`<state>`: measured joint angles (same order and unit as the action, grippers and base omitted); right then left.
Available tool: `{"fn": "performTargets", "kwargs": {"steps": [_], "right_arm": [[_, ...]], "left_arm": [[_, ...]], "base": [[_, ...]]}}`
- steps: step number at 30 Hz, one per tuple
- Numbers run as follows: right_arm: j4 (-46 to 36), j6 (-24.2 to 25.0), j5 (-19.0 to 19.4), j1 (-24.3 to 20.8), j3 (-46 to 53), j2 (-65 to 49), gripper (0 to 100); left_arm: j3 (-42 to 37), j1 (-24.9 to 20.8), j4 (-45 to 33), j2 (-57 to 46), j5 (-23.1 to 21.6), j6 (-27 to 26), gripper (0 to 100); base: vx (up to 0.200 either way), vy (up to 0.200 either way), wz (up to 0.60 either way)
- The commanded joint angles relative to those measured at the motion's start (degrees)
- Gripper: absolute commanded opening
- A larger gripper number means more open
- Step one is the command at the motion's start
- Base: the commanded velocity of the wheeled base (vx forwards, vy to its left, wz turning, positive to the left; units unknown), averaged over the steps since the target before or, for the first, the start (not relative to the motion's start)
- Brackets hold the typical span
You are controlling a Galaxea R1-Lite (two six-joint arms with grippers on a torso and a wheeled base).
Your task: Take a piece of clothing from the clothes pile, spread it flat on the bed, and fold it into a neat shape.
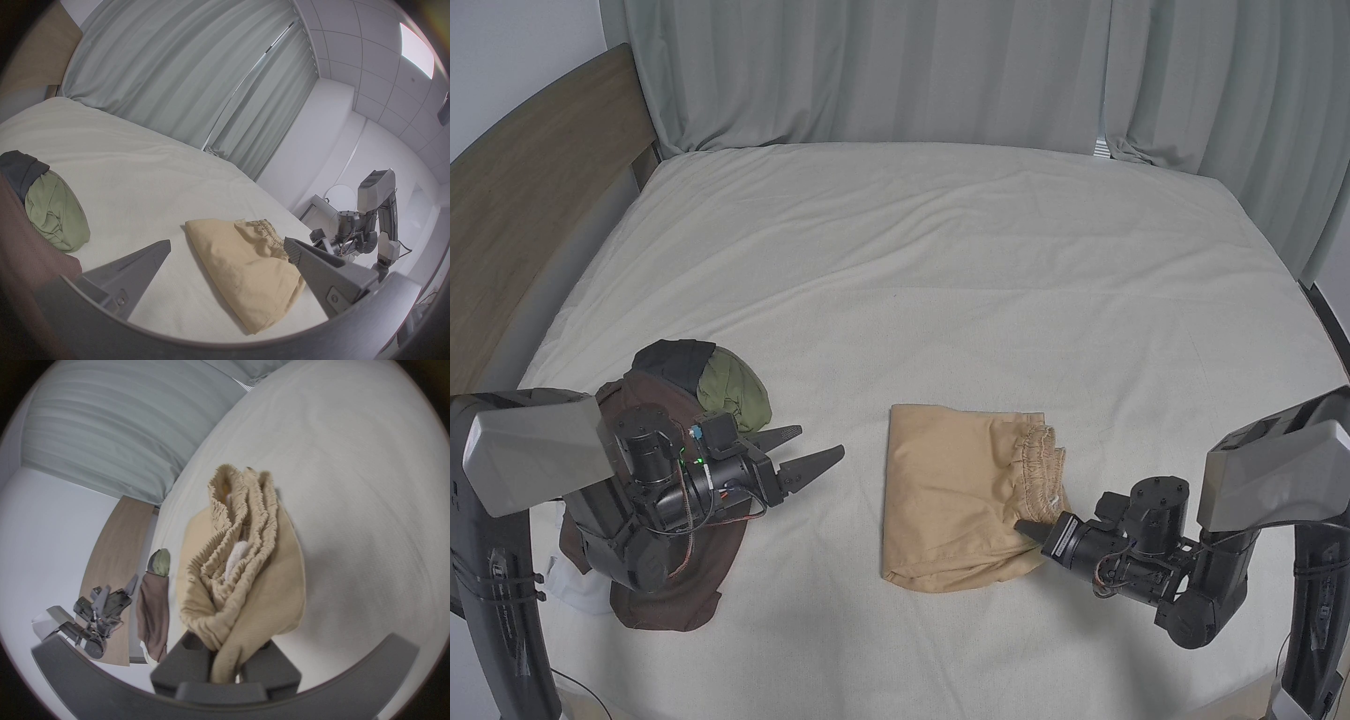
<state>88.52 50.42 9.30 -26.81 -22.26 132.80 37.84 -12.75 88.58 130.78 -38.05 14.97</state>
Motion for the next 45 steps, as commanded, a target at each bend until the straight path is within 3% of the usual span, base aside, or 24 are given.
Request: {"fn": "performTargets", "kwargs": {"steps": [1,7,23,45], "right_arm": [[0.0,0.0,0.3,-1.3,0.6,-4.0,0],[0.1,-3.0,4.6,-1.6,0.5,-4.5,0],[-0.2,-5.7,9.0,-1.6,0.1,-14.5,0],[-0.5,-5.4,10.7,-0.5,-10.7,-16.7,0]], "left_arm": [[-0.1,0.2,0.0,-0.7,-0.1,0.1,100],[-1.8,0.6,0.0,-2.2,-1.8,0.1,100],[-3.5,1.3,0.0,-5.4,-3.5,0.1,100],[-3.5,1.3,0.0,-5.7,-3.5,0.1,100]], "base": [[0.0,0.0,0.0],[0.0,0.0,0.0],[0.0,0.0,0.0],[0.0,0.0,0.0]]}}
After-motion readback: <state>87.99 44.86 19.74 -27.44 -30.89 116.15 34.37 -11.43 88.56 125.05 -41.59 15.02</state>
